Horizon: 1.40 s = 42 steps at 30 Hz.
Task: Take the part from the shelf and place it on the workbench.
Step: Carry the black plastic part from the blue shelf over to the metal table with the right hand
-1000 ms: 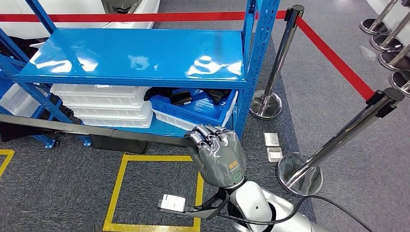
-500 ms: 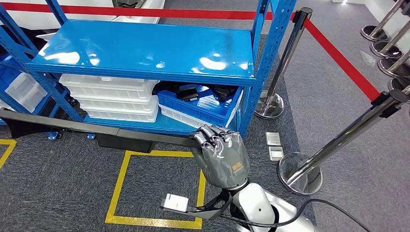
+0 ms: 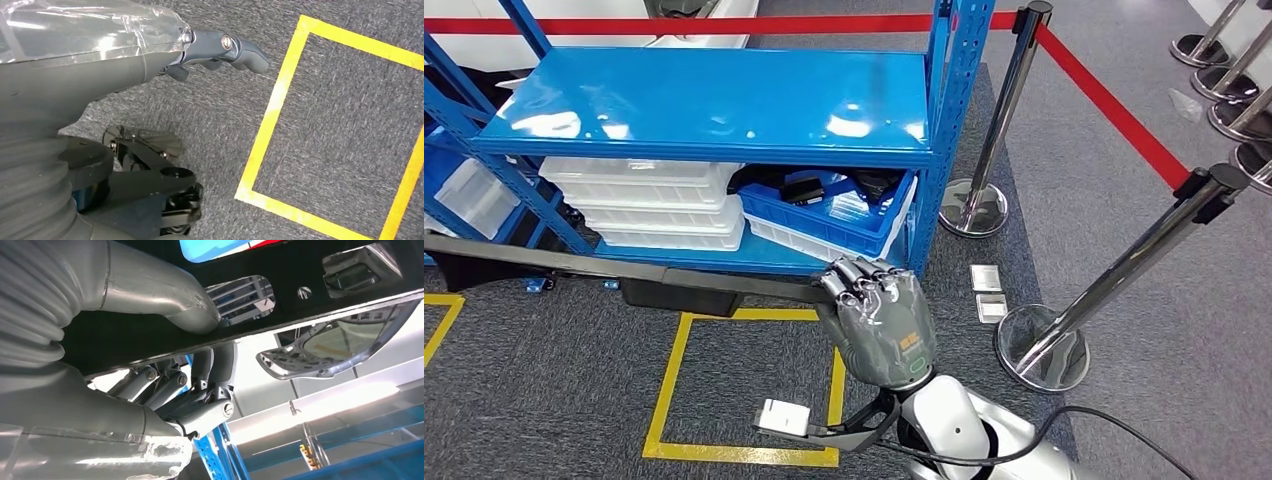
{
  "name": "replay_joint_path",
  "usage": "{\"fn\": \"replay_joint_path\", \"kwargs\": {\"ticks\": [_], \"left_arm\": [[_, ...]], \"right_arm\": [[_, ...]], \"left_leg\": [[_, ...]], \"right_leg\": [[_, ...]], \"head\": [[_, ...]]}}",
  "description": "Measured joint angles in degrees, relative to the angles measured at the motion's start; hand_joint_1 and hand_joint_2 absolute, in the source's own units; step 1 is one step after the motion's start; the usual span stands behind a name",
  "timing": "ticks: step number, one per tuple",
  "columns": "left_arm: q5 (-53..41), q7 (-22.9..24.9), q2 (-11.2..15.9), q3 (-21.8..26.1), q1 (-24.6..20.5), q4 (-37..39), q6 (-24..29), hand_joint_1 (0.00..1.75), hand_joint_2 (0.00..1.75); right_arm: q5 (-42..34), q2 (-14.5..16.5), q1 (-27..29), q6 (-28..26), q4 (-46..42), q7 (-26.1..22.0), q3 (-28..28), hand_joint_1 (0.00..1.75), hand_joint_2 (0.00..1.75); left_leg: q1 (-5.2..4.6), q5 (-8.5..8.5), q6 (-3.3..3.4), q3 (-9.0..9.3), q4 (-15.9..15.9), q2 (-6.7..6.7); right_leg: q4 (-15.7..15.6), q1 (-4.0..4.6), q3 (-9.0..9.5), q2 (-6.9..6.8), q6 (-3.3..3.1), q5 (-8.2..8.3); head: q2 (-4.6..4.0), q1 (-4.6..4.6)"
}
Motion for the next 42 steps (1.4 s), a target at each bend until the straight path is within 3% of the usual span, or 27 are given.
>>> {"fn": "replay_joint_path", "kwargs": {"ticks": [2, 4, 8, 9, 11, 13, 14, 15, 16, 18, 20, 22, 24, 26, 28, 29, 30, 31, 33, 35, 39, 40, 42], "left_arm": [[0.00, -0.13, 0.00, 0.00, -0.01, 0.00, 0.09, 0.00, 1.75], [-0.01, -0.29, 0.00, 0.00, -0.05, 0.00, 0.13, 0.00, 1.75], [-0.01, -0.35, -0.01, 0.00, -0.06, 0.00, 0.23, 0.00, 1.75], [-0.01, -0.35, -0.02, 0.00, -0.11, 0.00, 0.26, 0.00, 1.75], [-0.01, -0.35, -0.02, 0.00, -0.23, 0.00, 0.30, 0.00, 1.75], [-0.01, -0.36, -0.02, 0.00, -0.24, 0.00, 0.31, 0.00, 1.75], [-0.01, -0.36, -0.02, 0.00, -0.23, 0.00, 0.31, 0.00, 1.75], [-0.01, -0.36, -0.02, 0.00, -0.23, 0.00, 0.31, 0.00, 1.75], [-0.01, -0.36, -0.03, 0.00, -0.23, 0.00, 0.31, 0.00, 1.75], [-0.01, -0.36, -0.04, 0.00, -0.25, 0.00, 0.31, 0.00, 1.75], [-0.01, -0.36, -0.06, 0.00, -0.27, 0.00, 0.32, 0.00, 1.75], [-0.01, -0.37, -0.08, 0.00, -0.27, 0.00, 0.33, 0.00, 1.75], [-0.01, -0.39, -0.10, 0.00, -0.29, 0.00, 0.33, 0.00, 1.75], [-0.01, -0.48, -0.11, 0.00, -0.30, 0.00, 0.34, 0.00, 1.75], [-0.01, -0.61, -0.11, 0.00, -0.25, 0.00, 0.37, 0.00, 1.75], [-0.01, -0.66, -0.11, 0.00, -0.23, 0.00, 0.39, 0.00, 1.75], [-0.01, -0.70, -0.11, 0.00, -0.22, 0.00, 0.42, 0.00, 1.75], [-0.01, -0.73, -0.10, 0.00, -0.23, 0.00, 0.46, 0.00, 1.75], [-0.01, -0.76, -0.10, 0.00, -0.26, 0.00, 0.51, 0.00, 1.75], [-0.01, -0.83, -0.11, 0.00, -0.29, 0.00, 0.54, 0.00, 1.75], [0.01, -0.82, -0.11, 0.00, -0.22, 0.00, 0.52, 0.00, 1.75], [0.00, -0.81, -0.11, 0.00, -0.27, 0.00, 0.51, 0.00, 1.75], [-0.01, -0.76, -0.11, 0.00, -0.32, 0.00, 0.50, 0.00, 1.75]], "right_arm": [[0.00, 0.00, 0.00, 0.01, 0.06, 0.06, 0.00, 1.75, 1.75], [0.00, 0.00, -0.03, 0.03, 0.07, 0.15, 0.00, 1.75, 1.75], [-0.02, -0.01, -0.03, 0.08, 0.10, 0.31, -0.01, 1.75, 1.75], [-0.02, -0.01, -0.03, 0.08, 0.10, 0.35, -0.01, 1.75, 1.75], [-0.03, -0.01, -0.03, 0.07, 0.13, 0.42, -0.03, 1.75, 1.75], [-0.04, -0.02, 0.04, 0.07, 0.22, 0.46, -0.04, 1.75, 1.75], [-0.04, -0.02, 0.07, 0.07, 0.27, 0.47, -0.04, 1.75, 1.75], [-0.04, -0.02, 0.08, 0.07, 0.31, 0.48, -0.04, 1.75, 1.75], [-0.04, -0.02, 0.06, 0.07, 0.32, 0.48, -0.04, 1.75, 1.75], [-0.04, 0.00, -0.04, 0.08, 0.32, 0.46, -0.04, 1.75, 1.75], [-0.04, 0.01, -0.16, 0.11, 0.32, 0.45, -0.04, 1.75, 1.75], [-0.04, 0.00, -0.21, 0.16, 0.32, 0.46, -0.04, 1.75, 1.75], [-0.04, 0.01, -0.27, 0.22, 0.32, 0.48, -0.04, 1.75, 1.75], [-0.04, 0.03, -0.34, 0.28, 0.32, 0.47, -0.04, 1.75, 1.75], [-0.05, 0.09, -0.32, 0.37, 0.33, 0.46, -0.03, 1.75, 1.75], [-0.05, 0.12, -0.30, 0.41, 0.33, 0.46, -0.03, 1.75, 1.75], [-0.05, 0.13, -0.29, 0.46, 0.33, 0.47, -0.02, 1.75, 1.75], [-0.05, 0.13, -0.29, 0.49, 0.33, 0.47, -0.02, 1.75, 1.75], [-0.04, 0.14, -0.31, 0.54, 0.32, 0.47, -0.02, 1.75, 1.75], [-0.04, 0.16, -0.34, 0.67, 0.32, 0.48, -0.02, 1.75, 1.75], [-0.04, 0.17, -0.37, 1.08, 0.32, 0.48, -0.03, 1.75, 1.75], [-0.05, 0.17, -0.41, 1.13, 0.32, 0.48, -0.04, 1.75, 1.75], [-0.05, 0.19, -0.49, 1.23, 0.32, 0.48, -0.04, 1.75, 1.75]], "left_leg": [[0.22, 3.27, 0.07, 3.97, -7.10, -0.04], [0.11, 5.04, 0.41, 6.62, -12.91, -0.20], [-0.15, 5.82, 1.92, 6.33, -14.33, -0.23], [-0.06, 6.19, 2.45, 6.17, -14.57, -0.11], [-0.04, 6.82, 3.28, 5.62, -14.84, 0.13], [-0.26, 7.27, 3.57, 4.85, -14.77, 0.24], [-0.36, 7.48, 3.59, 4.48, -14.69, 0.27], [-0.42, 7.66, 3.55, 4.15, -14.58, 0.28], [-0.45, 7.80, 3.46, 3.91, -14.46, 0.26], [-0.56, 8.04, 3.13, 3.55, -14.17, 0.23], [-0.69, 8.41, 2.52, 3.17, -13.97, 0.23], [-0.70, 8.89, 1.75, 2.87, -14.04, 0.25], [-0.59, 8.11, 1.05, 2.44, -13.15, 0.14], [-0.41, 4.70, 0.35, 0.62, -8.42, 0.04], [-0.23, 0.95, -0.24, -1.98, -1.24, 0.05], [-0.17, 0.27, -0.39, -2.54, 0.91, 0.05], [-0.12, 0.60, -0.44, -2.15, 1.10, 0.05], [-0.07, 1.92, -0.42, -0.67, -1.00, 0.05], [0.02, 5.08, -0.13, 3.61, -8.59, 0.01], [-0.15, 6.26, 0.53, 5.71, -13.60, -0.06], [-0.24, 6.64, 2.04, 5.46, -14.81, -0.43], [-0.16, 6.89, 2.46, 5.48, -15.11, -0.50], [-0.16, 7.22, 2.97, 5.38, -15.38, -0.60]], "right_leg": [[0.36, -0.11, -0.18, 0.04, 0.19, -0.01], [0.78, 0.02, -0.55, 0.13, 0.76, 0.12], [0.98, 0.04, -1.23, 0.19, 2.29, 0.31], [1.98, -0.03, -1.64, 0.20, 2.51, -0.72], [7.29, -0.10, -3.64, 0.25, 2.77, -4.71], [14.27, -0.09, -6.03, 0.29, 2.94, -8.29], [15.85, -0.09, -6.25, 0.30, 2.96, -8.69], [15.26, -0.08, -5.41, 0.30, 2.90, -7.99], [12.49, -0.06, -3.54, 0.29, 2.76, -6.43], [4.44, 0.10, 1.02, 0.29, 2.34, -3.47], [0.17, 0.38, 2.95, 0.36, 1.95, -2.52], [-0.15, 0.51, 2.69, 0.46, 1.41, -2.22], [-0.55, 0.26, 2.42, 0.32, 0.62, -1.53], [-0.86, 0.07, 2.01, 0.09, -0.04, -0.95], [-0.79, 0.13, 1.54, -0.05, -0.28, -0.68], [-0.72, 0.15, 1.37, -0.09, -0.28, -0.59], [-0.65, 0.15, 1.26, -0.12, -0.25, -0.53], [-0.55, 0.13, 1.21, -0.11, -0.20, -0.50], [-0.25, 0.18, 1.11, -0.08, 0.03, -0.56], [0.13, 0.37, 0.66, -0.09, 0.55, -0.53], [0.51, 0.32, 0.12, -0.30, 1.80, -0.82], [1.62, 0.25, -0.32, -0.26, 2.05, -1.78], [7.28, 0.19, -2.73, -0.06, 2.32, -5.24]], "head": [[0.00, -0.06], [0.00, -0.13], [0.00, 0.15], [0.00, 0.33], [0.00, 0.93], [0.00, 1.54], [0.00, 1.72], [0.00, 1.87], [0.00, 2.06], [0.00, 2.61], [0.00, 2.95], [0.00, 2.97], [0.00, 2.82], [0.00, 2.09], [0.00, 1.29], [0.00, 1.06], [0.00, 0.91], [0.00, 0.80], [0.00, 0.63], [0.00, 0.45], [0.00, 0.69], [0.00, 0.82], [0.00, 1.38]]}}
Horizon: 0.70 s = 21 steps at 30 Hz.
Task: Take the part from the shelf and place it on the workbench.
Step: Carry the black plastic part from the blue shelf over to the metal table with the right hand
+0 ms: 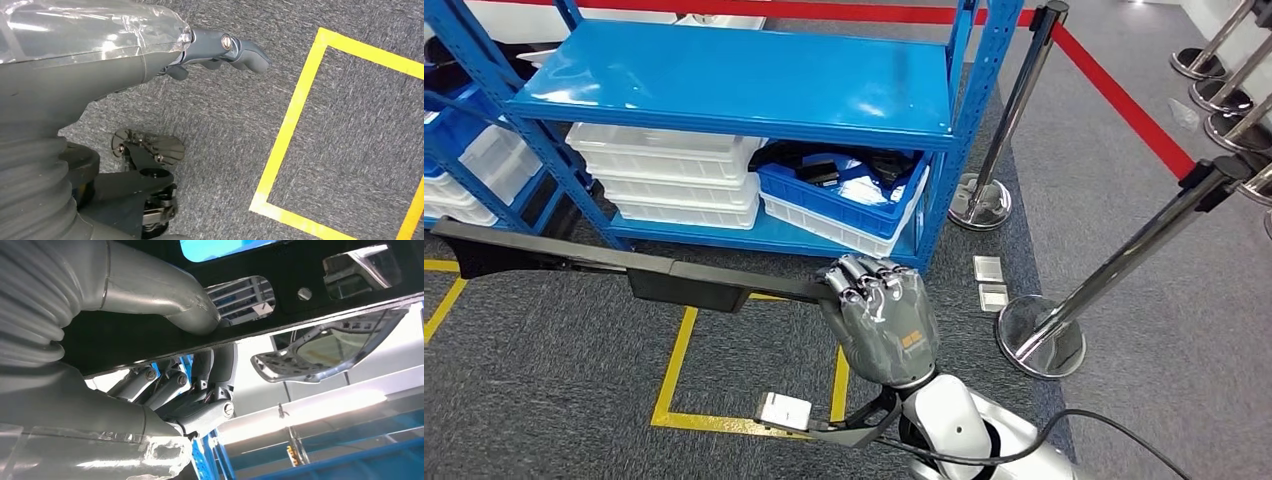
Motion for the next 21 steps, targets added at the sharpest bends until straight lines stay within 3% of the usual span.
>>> {"fn": "replay_joint_path", "kwargs": {"ticks": [2, 3, 4, 7, 9, 11, 13, 16, 18, 19, 21], "left_arm": [[0.01, 0.05, 0.00, 0.00, 0.07, 0.00, 0.00, 0.00, 1.75], [0.01, 0.07, 0.00, 0.00, 0.10, 0.00, 0.00, 0.00, 1.75], [0.01, 0.08, 0.00, 0.00, 0.10, 0.00, 0.00, 0.00, 1.75], [0.00, 0.09, 0.00, 0.00, 0.00, 0.01, -0.02, 0.00, 1.75], [-0.01, 0.13, 0.00, 0.00, -0.06, 0.02, -0.02, 0.00, 1.75], [-0.01, 0.17, 0.01, 0.00, -0.02, 0.02, -0.02, 0.00, 1.75], [0.00, 0.22, 0.02, 0.00, 0.01, 0.02, -0.02, 0.00, 1.75], [0.00, 0.25, 0.02, 0.00, 0.00, 0.02, -0.02, 0.00, 1.75], [0.00, 0.27, 0.02, -0.01, 0.08, 0.02, -0.02, 0.00, 1.75], [0.00, 0.27, 0.02, -0.02, 0.10, 0.02, -0.02, 0.00, 1.75], [0.00, 0.28, 0.02, -0.02, 0.08, 0.02, -0.02, 0.00, 1.75]], "right_arm": [[0.00, 0.00, 0.05, 0.14, 0.01, 0.02, 0.00, 1.75, 1.75], [0.00, -0.01, 0.11, 0.21, 0.01, 0.03, 0.00, 1.75, 1.75], [0.00, -0.01, 0.15, 0.26, 0.02, 0.04, 0.00, 1.75, 1.75], [0.00, 0.02, 0.14, 0.29, 0.02, 0.04, 0.00, 1.75, 1.75], [0.01, 0.06, 0.15, 0.32, 0.01, 0.06, 0.00, 1.75, 1.75], [0.01, 0.09, 0.18, 0.37, 0.00, 0.08, 0.00, 1.75, 1.75], [0.02, 0.11, 0.17, 0.42, 0.00, 0.14, 0.00, 1.75, 1.75], [0.03, 0.12, 0.27, 0.45, 0.00, 0.22, 0.00, 1.75, 1.75], [0.04, 0.12, 0.41, 0.52, 0.00, 0.23, 0.02, 1.75, 1.75], [0.04, 0.12, 0.45, 0.56, 0.00, 0.23, 0.03, 1.75, 1.75], [0.04, 0.13, 0.48, 0.61, 0.00, 0.23, 0.04, 1.75, 1.75]], "left_leg": [[-0.14, 0.11, 0.16, -0.22, 0.05, -0.21], [-0.20, 0.13, 0.18, -0.28, 0.10, -0.43], [-0.23, 0.15, 0.19, -0.30, 0.17, -0.70], [-0.28, 0.17, -0.07, -0.55, 0.61, -1.73], [-0.25, 0.40, -0.68, -1.15, 0.92, -2.36], [-0.17, 0.67, -1.37, -1.58, 0.99, -2.94], [-0.22, -0.50, -1.99, -2.21, 2.50, -2.37], [-0.09, -5.63, -2.80, -6.02, 11.81, -0.73], [0.00, -6.82, -3.01, -7.76, 16.19, -0.36], [0.01, -5.93, -2.99, -7.22, 15.43, -0.19], [-0.03, -2.54, -2.71, -3.59, 8.40, 0.67]], "right_leg": [[6.86, -0.01, -2.98, 0.10, 0.08, -2.70], [8.08, -0.01, -3.41, 0.15, 0.04, -2.56], [7.03, -0.01, -2.78, 0.23, -0.07, -1.34], [-3.61, -0.06, 2.47, 1.98, -0.61, 3.66], [-6.77, 0.05, 3.65, 3.03, -0.79, 4.19], [-7.05, 0.11, 3.45, 2.50, -1.14, 4.37], [-7.47, -0.13, 3.51, 1.56, -1.80, 4.76], [-7.63, -0.15, 3.50, -0.02, -2.36, 4.94], [-7.52, -0.06, 3.44, -1.09, -2.40, 4.88], [-7.46, -0.05, 3.43, -1.55, -2.40, 4.84], [-7.33, -0.04, 3.51, -2.35, -2.25, 4.68]], "head": [[0.00, 0.56], [0.00, 0.75], [0.00, 0.87], [0.00, 1.21], [0.00, 1.22], [0.00, 1.16], [0.00, 0.86], [0.00, -0.27], [0.00, -0.69], [0.00, -0.84], [0.00, -1.10]]}}
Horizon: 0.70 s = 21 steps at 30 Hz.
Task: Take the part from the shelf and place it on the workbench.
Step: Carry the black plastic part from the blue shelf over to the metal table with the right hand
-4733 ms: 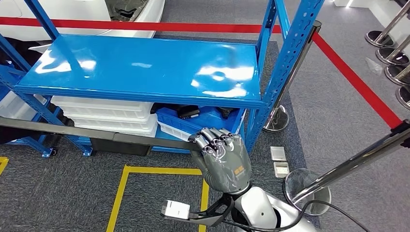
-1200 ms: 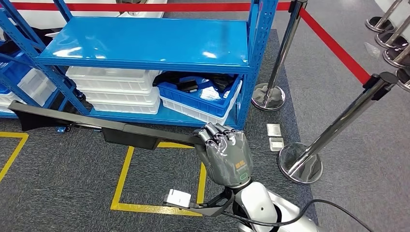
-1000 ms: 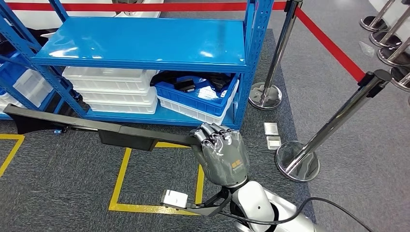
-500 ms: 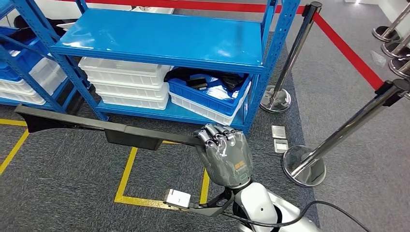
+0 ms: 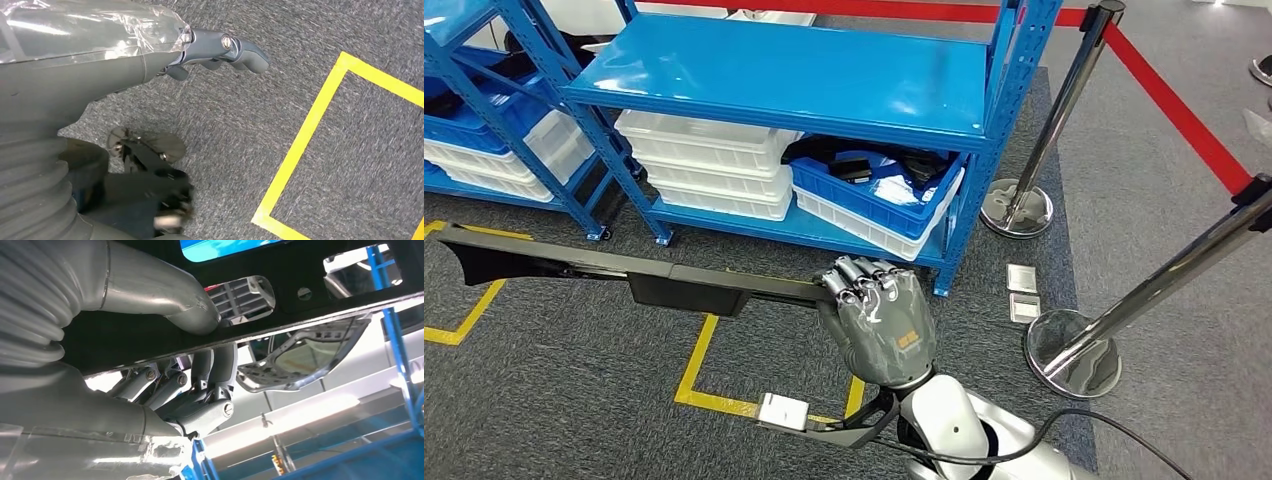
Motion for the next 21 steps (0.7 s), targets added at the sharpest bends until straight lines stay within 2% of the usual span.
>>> {"fn": "replay_joint_path", "kwargs": {"ticks": [2, 3, 5, 7, 8, 10, 11, 12, 13, 14, 16, 17, 18, 19, 21], "left_arm": [[0.00, 0.01, 0.00, 0.00, -0.04, 0.00, 0.00, 0.00, 1.75], [0.00, 0.01, 0.00, 0.00, 0.00, 0.00, 0.00, 0.00, 1.75], [0.00, 0.01, 0.00, 0.01, 0.15, 0.00, 0.00, 0.00, 1.75], [0.00, 0.02, -0.01, 0.01, 0.22, 0.00, 0.00, 0.00, 1.75], [0.00, 0.02, -0.02, 0.00, 0.20, 0.00, 0.00, 0.00, 1.75], [0.00, 0.02, -0.03, 0.00, 0.18, 0.00, 0.00, 0.00, 1.75], [0.00, 0.03, -0.04, 0.00, 0.22, 0.00, -0.01, 0.00, 1.75], [0.00, 0.03, -0.04, 0.00, 0.27, 0.00, -0.01, 0.00, 1.75], [0.00, 0.04, -0.04, 0.00, 0.29, 0.00, -0.01, 0.00, 1.75], [0.00, 0.04, -0.04, 0.00, 0.30, 0.00, -0.02, 0.00, 1.75], [0.00, 0.04, -0.05, 0.00, 0.25, 0.00, -0.02, 0.00, 1.75], [0.00, 0.05, -0.06, 0.00, 0.23, 0.00, -0.02, 0.00, 1.75], [0.00, 0.08, -0.07, 0.00, 0.24, 0.00, -0.02, 0.00, 1.75], [0.00, 0.10, -0.07, 0.00, 0.28, 0.00, -0.03, 0.00, 1.75], [0.00, 0.15, -0.05, 0.00, 0.36, 0.00, -0.05, 0.00, 1.75]], "right_arm": [[0.00, 0.01, -0.01, 0.01, 0.00, 0.03, 0.00, 1.75, 1.75], [0.00, 0.02, -0.01, 0.02, 0.00, 0.05, 0.00, 1.75, 1.75], [0.00, 0.04, -0.02, 0.04, 0.00, 0.13, 0.00, 1.75, 1.75], [0.01, 0.05, -0.03, 0.05, -0.01, 0.16, -0.01, 1.75, 1.75], [0.01, 0.05, -0.02, 0.05, -0.01, 0.18, -0.01, 1.75, 1.75], [0.02, 0.04, 0.11, 0.08, -0.01, 0.26, -0.03, 1.75, 1.75], [0.01, 0.04, 0.22, 0.10, 0.00, 0.30, -0.03, 1.75, 1.75], [0.01, 0.03, 0.32, 0.13, 0.00, 0.33, -0.03, 1.75, 1.75], [0.00, 0.03, 0.39, 0.16, 0.00, 0.33, -0.02, 1.75, 1.75], [0.00, 0.03, 0.41, 0.17, 0.00, 0.33, -0.03, 1.75, 1.75], [0.00, 0.04, 0.38, 0.18, 0.00, 0.33, -0.04, 1.75, 1.75], [0.00, 0.04, 0.36, 0.18, -0.01, 0.33, -0.04, 1.75, 1.75], [0.00, 0.04, 0.37, 0.18, -0.01, 0.34, -0.04, 1.75, 1.75], [0.00, 0.05, 0.38, 0.19, -0.01, 0.34, -0.04, 1.75, 1.75], [0.01, 0.05, 0.36, 0.20, -0.01, 0.34, -0.03, 1.75, 1.75]], "left_leg": [[-0.35, 1.98, 0.50, 2.97, -6.27, 1.12], [-0.54, 2.08, 0.75, 3.36, -7.45, 1.38], [-0.66, 2.23, 1.33, 3.22, -7.70, 0.84], [-0.40, 2.67, 2.08, 3.24, -8.23, 0.32], [-0.24, 2.90, 2.44, 3.26, -8.50, 0.10], [-0.19, 3.12, 2.87, 3.12, -8.62, -0.41], [-0.23, 3.14, 2.93, 3.05, -8.60, -0.72], [-0.26, 3.16, 2.96, 2.99, -8.56, -1.07], [-0.25, 3.17, 2.96, 2.97, -8.49, -1.43], [-0.21, 3.16, 2.93, 2.98, -8.37, -1.81], [-0.20, 3.03, 2.65, 2.87, -7.93, -2.54], [-0.24, 2.99, 2.39, 2.65, -7.65, -2.90], [-0.29, 3.02, 2.07, 2.38, -7.43, -3.18], [-0.32, 3.12, 1.74, 2.12, -7.32, -3.40], [-0.19, 3.15, 1.13, 1.92, -7.20, -3.66]], "right_leg": [[0.19, 0.24, 0.02, -0.60, 0.33, -0.18], [0.21, 0.35, 0.02, -0.86, 0.53, -0.21], [0.04, 0.45, 0.10, -1.37, 1.05, -0.13], [1.04, 0.29, -0.18, -0.53, 1.65, -1.20], [2.92, 0.20, -0.95, 0.39, 1.88, -2.60], [9.95, 0.10, -4.08, 2.13, 2.19, -6.49], [13.45, 0.09, -5.64, 2.41, 2.29, -7.83], [15.63, 0.08, -6.61, 2.52, 2.37, -8.24], [15.50, 0.06, -6.50, 2.56, 2.38, -7.41], [13.37, 0.03, -5.44, 2.61, 2.34, -5.71], [5.84, -0.09, -1.92, 3.44, 2.21, -1.89], [2.92, -0.12, -0.67, 4.00, 2.11, -0.91], [1.20, -0.11, -0.04, 4.48, 2.01, -0.54], [0.77, -0.04, 0.01, 4.73, 1.85, -0.71], [0.51, -0.05, -0.07, 4.26, 1.25, -0.42]], "head": [[0.00, -0.17], [0.00, -0.20], [0.00, -0.15], [0.00, -0.05], [0.00, 0.07], [0.00, 0.48], [0.00, 0.63], [0.00, 0.72], [0.00, 0.75], [0.00, 0.78], [0.00, 0.91], [0.00, 0.94], [0.00, 0.91], [0.00, 0.83], [0.00, 0.69]]}}
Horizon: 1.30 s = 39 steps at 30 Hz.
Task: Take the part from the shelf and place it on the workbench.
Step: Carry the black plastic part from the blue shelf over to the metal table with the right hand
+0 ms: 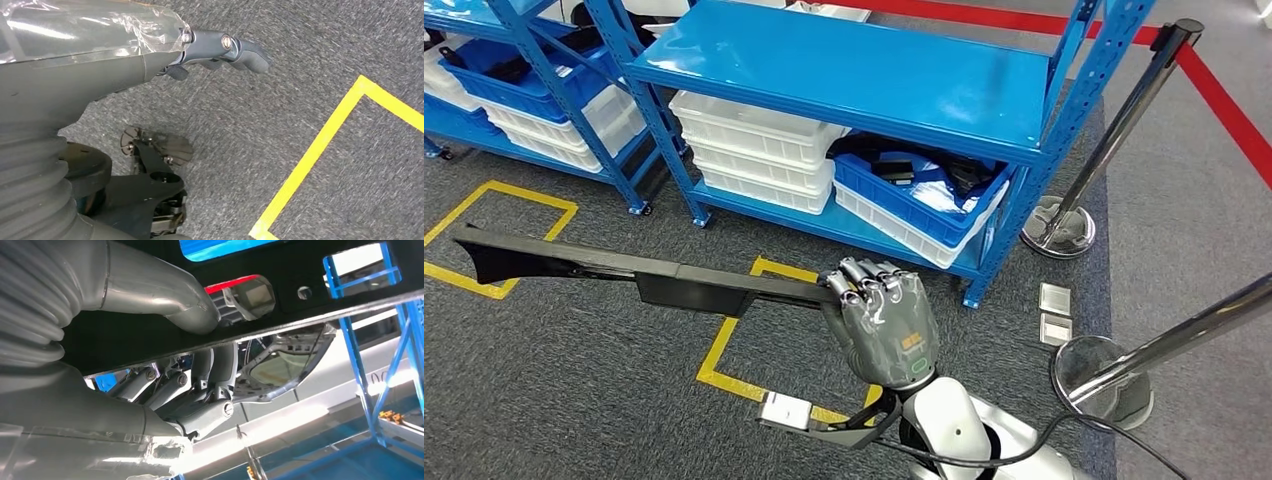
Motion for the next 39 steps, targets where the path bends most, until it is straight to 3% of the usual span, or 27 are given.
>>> {"fn": "replay_joint_path", "kwargs": {"ticks": [2, 5, 6, 7, 8, 10, 12, 15, 17, 20, 21, 22, 23, 25, 27, 30, 32, 33, 36, 37, 38, 39], "left_arm": [[0.00, 0.01, 0.01, 0.00, -0.04, 0.00, -0.06, 0.00, 1.75], [0.00, 0.04, 0.01, 0.00, -0.05, 0.01, -0.13, 0.00, 1.75], [0.00, 0.06, 0.01, 0.00, -0.01, 0.01, -0.16, 0.00, 1.75], [0.00, 0.08, 0.01, 0.00, 0.02, 0.01, -0.21, 0.00, 1.75], [0.00, 0.10, 0.01, 0.00, 0.03, 0.01, -0.25, 0.00, 1.75], [0.00, 0.16, 0.01, -0.01, 0.01, 0.00, -0.33, 0.00, 1.75], [0.00, 0.22, 0.00, -0.02, -0.03, 0.00, -0.38, 0.00, 1.75], [0.00, 0.31, -0.01, -0.02, 0.05, 0.00, -0.44, 0.00, 1.75], [0.01, 0.33, -0.05, -0.02, 0.04, 0.00, -0.45, 0.00, 1.75], [0.00, 0.33, -0.14, -0.02, 0.03, 0.00, -0.46, 0.00, 1.75], [0.00, 0.33, -0.16, -0.02, 0.05, 0.00, -0.48, 0.00, 1.75], [0.00, 0.33, -0.16, -0.02, 0.06, 0.00, -0.49, 0.00, 1.75], [0.00, 0.33, -0.17, -0.02, 0.05, 0.00, -0.51, 0.00, 1.75], [0.00, 0.34, -0.18, -0.02, 0.03, 0.00, -0.56, 0.00, 1.75], [0.00, 0.46, -0.19, -0.02, -0.01, 0.00, -0.62, 0.00, 1.75], [0.00, 0.81, -0.18, -0.02, 0.09, 0.00, -0.77, 0.00, 1.75], [0.00, 0.93, -0.18, -0.02, 0.14, 0.00, -0.83, 0.00, 1.75], [0.00, 0.96, -0.18, -0.02, 0.12, 0.00, -0.85, 0.00, 1.75], [0.00, 1.05, -0.19, -0.02, 0.19, 0.00, -0.92, 0.00, 1.75], [0.00, 1.07, -0.19, -0.01, 0.25, 0.00, -0.93, 0.00, 1.75], [0.00, 1.09, -0.19, -0.01, 0.29, 0.00, -0.95, 0.00, 1.75], [0.00, 1.10, -0.19, 0.00, 0.31, 0.00, -0.95, 0.00, 1.75]], "right_arm": [[0.01, 0.02, -0.09, 0.02, -0.01, 0.01, -0.01, 1.75, 1.75], [0.00, 0.03, -0.08, 0.06, -0.01, 0.03, 0.00, 1.75, 1.75], [0.00, 0.03, -0.05, 0.08, 0.00, 0.02, 0.00, 1.75, 1.75], [-0.01, 0.02, -0.02, 0.12, 0.01, 0.02, 0.01, 1.75, 1.75], [-0.01, 0.03, 0.00, 0.14, 0.01, 0.01, 0.01, 1.75, 1.75], [0.01, 0.05, 0.00, 0.19, -0.01, 0.01, 0.01, 1.75, 1.75], [0.01, 0.07, -0.01, 0.24, -0.02, 0.02, 0.01, 1.75, 1.75], [-0.01, 0.08, -0.01, 0.33, -0.02, 0.02, 0.00, 1.75, 1.75], [-0.01, 0.07, -0.04, 0.36, -0.02, 0.01, -0.01, 1.75, 1.75], [-0.01, 0.07, 0.06, 0.45, -0.02, 0.02, -0.02, 1.75, 1.75], [-0.01, 0.07, 0.15, 0.49, -0.01, 0.03, -0.02, 1.75, 1.75], [-0.01, 0.07, 0.23, 0.54, -0.01, 0.03, -0.02, 1.75, 1.75], [-0.01, 0.07, 0.27, 0.57, -0.01, 0.03, -0.02, 1.75, 1.75], [0.00, 0.07, 0.28, 0.61, -0.01, 0.03, -0.02, 1.75, 1.75], [-0.01, 0.08, 0.28, 0.64, -0.01, 0.03, -0.02, 1.75, 1.75], [0.00, 0.09, 0.31, 1.01, -0.02, 0.02, -0.02, 1.75, 1.75], [0.02, 0.09, 0.21, 1.28, -0.02, 0.02, -0.02, 1.75, 1.75], [0.03, 0.09, 0.16, 1.34, -0.02, 0.01, -0.03, 1.75, 1.75], [0.06, 0.09, 0.13, 1.43, -0.02, 0.00, -0.03, 1.75, 1.75], [0.06, 0.09, 0.14, 1.46, -0.02, -0.01, -0.03, 1.75, 1.75], [0.06, 0.09, 0.13, 1.49, -0.02, -0.01, -0.03, 1.75, 1.75], [0.06, 0.09, 0.12, 1.50, -0.02, -0.02, -0.03, 1.75, 1.75]], "left_leg": [[0.01, -1.70, -0.64, -0.87, 2.33, 0.86], [0.16, -6.89, -1.43, -5.19, 12.54, 2.50], [0.20, -7.62, -1.54, -6.26, 15.10, 2.66], [0.21, -7.26, -1.53, -6.38, 15.60, 2.75], [0.19, -5.94, -1.43, -5.47, 13.95, 2.86], [0.08, -2.27, -0.93, -1.54, 6.13, 3.55], [-0.28, -0.61, -0.42, 0.98, 0.44, 4.36], [-0.45, -0.48, 0.24, 1.09, -0.79, 4.06], [-0.15, -0.10, 0.97, 1.30, -1.43, 3.74], [-0.07, 0.11, 1.58, 1.36, -1.72, 3.27], [-0.10, 0.11, 1.60, 1.35, -1.68, 3.03], [-0.12, 0.09, 1.61, 1.35, -1.61, 2.75], [-0.10, 0.07, 1.57, 1.35, -1.51, 2.42], [0.01, -0.08, 1.35, 1.31, -1.17, 1.73], [-0.08, -0.21, 0.86, 0.88, -0.56, 1.08], [-0.09, 0.01, 0.00, 0.35, -0.34, 0.46], [0.02, -0.98, -0.64, -0.04, 0.96, 0.90], [0.07, -2.33, -0.99, -0.86, 3.10, 1.41], [0.24, -7.19, -1.72, -5.27, 13.33, 2.64], [0.24, -7.48, -1.78, -6.02, 15.06, 2.73], [0.23, -6.68, -1.73, -5.74, 14.63, 2.79], [0.20, -5.00, -1.56, -4.46, 12.09, 2.87]], "right_leg": [[-0.43, -0.21, 0.12, -0.66, -0.70, 0.35], [-0.58, -0.21, 0.15, -1.67, -1.11, 0.44], [-0.55, -0.17, 0.16, -1.99, -1.14, 0.42], [-0.53, -0.15, 0.18, -2.30, -1.14, 0.39], [-0.50, -0.14, 0.25, -2.58, -1.13, 0.33], [-0.48, -0.09, 0.47, -3.02, -0.96, 0.15], [-0.40, 0.11, 0.47, -3.34, -0.58, -0.01], [-0.54, 0.27, 0.49, -3.83, 0.20, -0.10], [0.96, 0.21, 0.00, -3.23, 0.71, -1.49], [10.75, 0.09, -4.43, -1.90, 1.09, -6.62], [13.89, 0.08, -5.94, -1.77, 1.17, -7.57], [15.24, 0.07, -6.64, -1.71, 1.23, -7.41], [14.24, 0.05, -6.24, -1.68, 1.23, -6.10], [7.14, -0.09, -3.04, -1.15, 1.14, -2.05], [1.25, -0.15, -0.57, -0.16, 0.94, -0.03], [0.11, 0.01, -0.38, -0.02, 0.25, 0.16], [-0.21, -0.08, -0.26, -0.58, -0.40, 0.45], [-0.37, -0.19, -0.20, -0.93, -0.70, 0.55], [-0.35, -0.10, -0.17, -1.88, -1.08, 0.50], [-0.33, -0.06, -0.16, -2.17, -1.10, 0.47], [-0.32, -0.04, -0.13, -2.43, -1.10, 0.44], [-0.31, -0.03, -0.05, -2.67, -1.07, 0.38]], "head": [[0.00, -0.42], [0.00, -1.15], [0.00, -1.22], [0.00, -1.30], [0.00, -1.38], [0.00, -1.52], [0.00, -1.64], [0.00, -1.69], [0.00, -1.54], [0.00, -0.84], [0.00, -0.70], [0.00, -0.65], [0.00, -0.61], [0.00, -0.48], [0.00, -0.37], [0.00, -0.53], [0.00, -0.80], [0.00, -1.05], [0.00, -1.64], [0.00, -1.69], [0.00, -1.74], [0.00, -1.76]]}}
